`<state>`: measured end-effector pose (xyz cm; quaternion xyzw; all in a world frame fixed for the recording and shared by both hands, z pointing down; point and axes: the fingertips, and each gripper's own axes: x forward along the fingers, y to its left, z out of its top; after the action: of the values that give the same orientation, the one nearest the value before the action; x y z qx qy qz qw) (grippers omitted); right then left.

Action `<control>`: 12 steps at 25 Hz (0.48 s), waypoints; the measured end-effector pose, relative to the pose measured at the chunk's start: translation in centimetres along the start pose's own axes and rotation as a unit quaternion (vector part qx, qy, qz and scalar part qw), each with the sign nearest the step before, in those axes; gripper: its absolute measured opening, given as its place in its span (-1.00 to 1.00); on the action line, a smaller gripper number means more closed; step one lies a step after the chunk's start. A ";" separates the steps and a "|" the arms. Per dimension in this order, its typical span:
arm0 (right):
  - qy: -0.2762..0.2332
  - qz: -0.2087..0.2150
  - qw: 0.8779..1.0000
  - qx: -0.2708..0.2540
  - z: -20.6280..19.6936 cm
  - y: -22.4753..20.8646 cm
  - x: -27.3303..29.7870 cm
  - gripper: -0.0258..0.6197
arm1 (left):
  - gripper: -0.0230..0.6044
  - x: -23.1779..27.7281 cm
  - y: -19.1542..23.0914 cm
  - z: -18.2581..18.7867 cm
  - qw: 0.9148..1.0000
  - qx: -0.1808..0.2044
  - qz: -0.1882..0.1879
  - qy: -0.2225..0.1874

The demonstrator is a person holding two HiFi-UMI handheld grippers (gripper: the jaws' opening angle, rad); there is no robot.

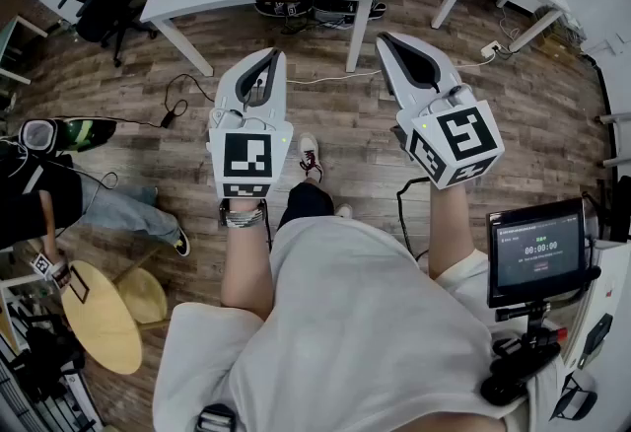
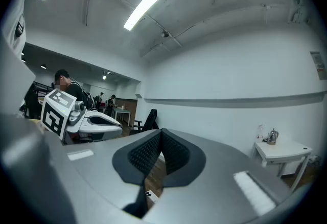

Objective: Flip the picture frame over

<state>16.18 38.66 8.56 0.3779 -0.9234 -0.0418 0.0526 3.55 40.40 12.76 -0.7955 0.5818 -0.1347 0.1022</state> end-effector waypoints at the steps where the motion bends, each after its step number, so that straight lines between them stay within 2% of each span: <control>1: 0.002 0.000 1.000 0.000 0.0 0.2 0.1 -0.92 | -0.92 -0.1 0.2 0.1 1.000 0.000 0.001 -0.001; 7: 0.008 -0.005 1.000 0.007 -0.4 0.7 0.1 -0.92 | -0.92 0.0 0.1 0.3 1.000 -0.001 -0.004 -0.001; 12: 0.000 -0.009 1.000 0.024 -0.3 -1.4 2.2 -0.92 | -0.92 2.9 1.1 -0.2 1.000 -0.003 -0.013 0.005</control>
<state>15.62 36.07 8.84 0.3877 -0.9205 -0.0198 0.0435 3.35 37.29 12.94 -0.8026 0.5723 -0.1386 0.0953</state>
